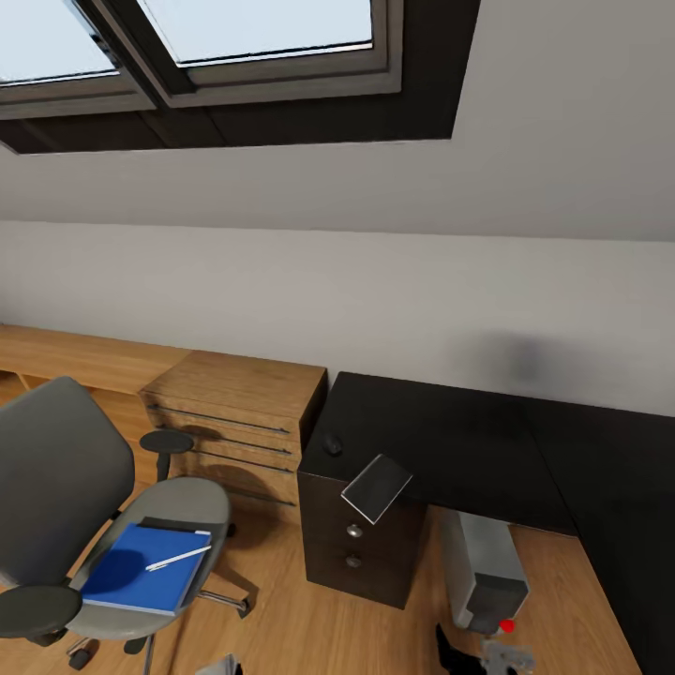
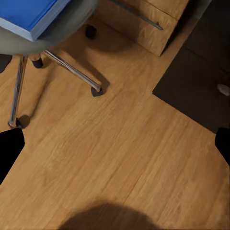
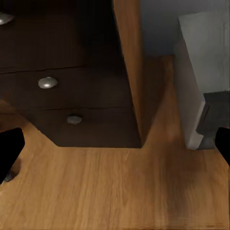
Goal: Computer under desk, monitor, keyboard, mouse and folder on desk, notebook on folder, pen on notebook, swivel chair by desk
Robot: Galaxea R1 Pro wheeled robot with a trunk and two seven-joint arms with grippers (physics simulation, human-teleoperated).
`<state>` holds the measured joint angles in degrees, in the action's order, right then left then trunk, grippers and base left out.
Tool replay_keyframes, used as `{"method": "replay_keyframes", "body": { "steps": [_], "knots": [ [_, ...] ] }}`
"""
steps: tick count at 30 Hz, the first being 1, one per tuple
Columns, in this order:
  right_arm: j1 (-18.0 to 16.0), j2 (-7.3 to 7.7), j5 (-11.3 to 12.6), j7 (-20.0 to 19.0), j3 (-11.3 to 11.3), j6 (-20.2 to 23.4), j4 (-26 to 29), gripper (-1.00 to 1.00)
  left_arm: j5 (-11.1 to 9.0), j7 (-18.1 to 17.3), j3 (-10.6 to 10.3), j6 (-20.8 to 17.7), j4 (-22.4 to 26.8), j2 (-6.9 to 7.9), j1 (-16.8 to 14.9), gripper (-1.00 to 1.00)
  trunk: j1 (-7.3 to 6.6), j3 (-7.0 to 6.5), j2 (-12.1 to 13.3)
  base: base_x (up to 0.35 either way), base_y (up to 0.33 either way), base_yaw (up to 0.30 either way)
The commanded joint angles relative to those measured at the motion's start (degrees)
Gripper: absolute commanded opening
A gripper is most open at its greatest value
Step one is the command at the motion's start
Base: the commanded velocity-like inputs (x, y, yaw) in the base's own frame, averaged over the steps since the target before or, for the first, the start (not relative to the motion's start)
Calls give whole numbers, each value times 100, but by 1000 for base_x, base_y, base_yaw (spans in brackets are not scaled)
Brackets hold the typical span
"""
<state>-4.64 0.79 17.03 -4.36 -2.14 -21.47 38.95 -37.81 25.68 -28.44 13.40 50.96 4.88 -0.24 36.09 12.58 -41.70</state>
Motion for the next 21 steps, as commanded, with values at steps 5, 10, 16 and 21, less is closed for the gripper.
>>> {"method": "replay_keyframes", "body": {
  "steps": [5, 10, 16, 21],
  "knots": [
    [-7, 187, 359, 868, 732, 3946, 3030, 100, -119, 806, 350, -3047, 2683, 151, -21, 100, 1, 8, -6, 0, 0, 0],
    [-724, 179, 392, 1962, 737, 5838, 4119, 100, -91, 1155, 822, -3909, 3055, -278, -551, 100, 1, 8, -6, 0, 0, 0],
    [-1850, 139, 402, 2214, 744, 6720, 3631, 100, -151, 1218, 1211, -4621, 3071, -372, -1139, 100, 1, 8, -6, 0, 0, 0],
    [-1909, -4, 380, 2216, 585, 6739, 3407, 100, -153, 1227, 1308, -4684, 3039, -351, -1174, 100, 1, 8, -6, 0, 0, 0]
  ]
}}
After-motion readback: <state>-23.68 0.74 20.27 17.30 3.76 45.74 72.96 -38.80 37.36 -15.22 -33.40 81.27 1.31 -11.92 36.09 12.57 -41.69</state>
